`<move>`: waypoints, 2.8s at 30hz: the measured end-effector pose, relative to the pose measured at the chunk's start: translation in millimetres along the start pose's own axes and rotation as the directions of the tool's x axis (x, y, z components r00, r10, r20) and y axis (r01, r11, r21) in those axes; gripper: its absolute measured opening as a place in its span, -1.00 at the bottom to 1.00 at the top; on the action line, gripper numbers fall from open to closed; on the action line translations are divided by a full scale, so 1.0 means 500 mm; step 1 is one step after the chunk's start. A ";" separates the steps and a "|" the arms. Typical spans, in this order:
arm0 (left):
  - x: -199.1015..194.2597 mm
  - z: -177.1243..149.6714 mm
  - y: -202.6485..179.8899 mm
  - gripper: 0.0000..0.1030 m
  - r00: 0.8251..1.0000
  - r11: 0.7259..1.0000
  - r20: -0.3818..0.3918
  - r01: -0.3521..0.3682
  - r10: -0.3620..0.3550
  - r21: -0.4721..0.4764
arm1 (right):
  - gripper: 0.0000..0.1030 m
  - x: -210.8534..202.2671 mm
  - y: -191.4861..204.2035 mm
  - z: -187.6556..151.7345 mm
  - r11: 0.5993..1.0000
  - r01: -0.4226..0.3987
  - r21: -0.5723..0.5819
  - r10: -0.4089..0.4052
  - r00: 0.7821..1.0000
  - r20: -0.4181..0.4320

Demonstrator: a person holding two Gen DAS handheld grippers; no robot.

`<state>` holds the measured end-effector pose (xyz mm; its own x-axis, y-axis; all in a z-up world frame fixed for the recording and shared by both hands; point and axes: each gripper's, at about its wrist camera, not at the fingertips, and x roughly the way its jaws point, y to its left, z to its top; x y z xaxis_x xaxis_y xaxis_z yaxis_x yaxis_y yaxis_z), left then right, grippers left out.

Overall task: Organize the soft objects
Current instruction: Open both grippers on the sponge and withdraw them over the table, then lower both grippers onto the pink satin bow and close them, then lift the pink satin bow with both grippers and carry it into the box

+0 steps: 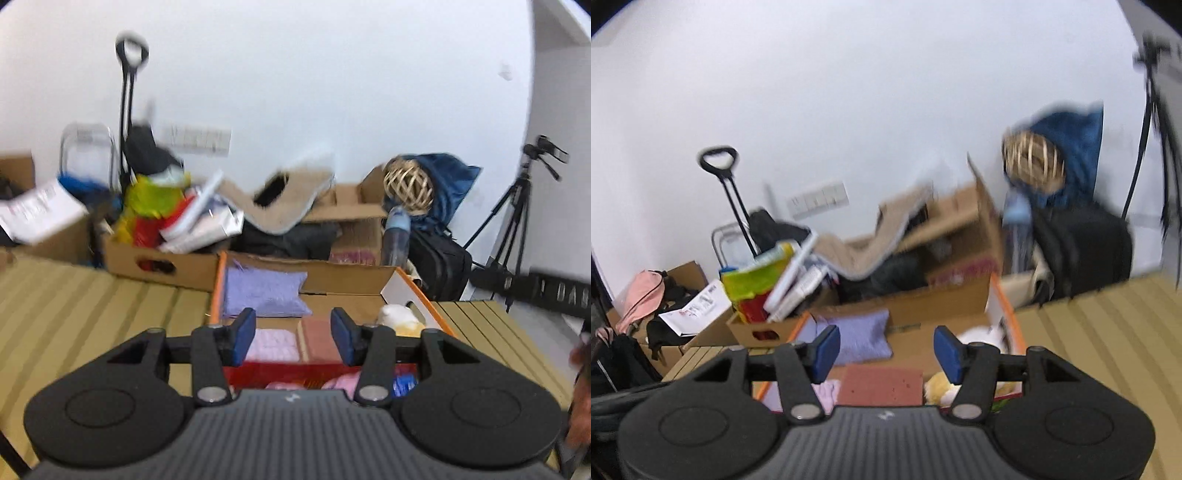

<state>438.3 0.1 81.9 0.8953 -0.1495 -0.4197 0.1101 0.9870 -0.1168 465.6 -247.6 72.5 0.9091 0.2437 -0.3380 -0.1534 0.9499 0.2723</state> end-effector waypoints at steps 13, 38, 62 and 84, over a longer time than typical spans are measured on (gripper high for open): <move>-0.476 -0.232 -0.030 0.69 0.989 0.993 0.132 -0.084 0.072 0.088 | 0.73 -0.446 0.064 -0.243 0.998 0.011 -0.057 -0.011 1.000 0.006; -0.579 -0.319 -0.075 0.86 0.992 0.992 0.123 -0.027 0.012 0.123 | 0.76 -0.623 0.116 -0.403 0.986 0.064 -0.152 -0.059 0.997 0.043; 0.223 -0.163 0.025 -0.05 0.972 0.996 -0.234 0.005 -0.025 -0.086 | 0.15 0.154 -0.015 -0.184 0.992 -0.024 0.123 0.049 0.978 -0.205; -0.061 -0.105 -0.002 -0.70 0.987 0.980 0.012 0.161 -0.160 -0.118 | -0.97 -0.058 0.095 -0.154 0.985 -0.159 -0.071 0.158 0.987 -0.013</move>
<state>388.4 0.6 47.6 0.8711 -0.3050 -0.3849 0.2006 0.9364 -0.2880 402.2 -194.6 25.8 0.8682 0.3933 -0.3024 -0.3226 0.9107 0.2581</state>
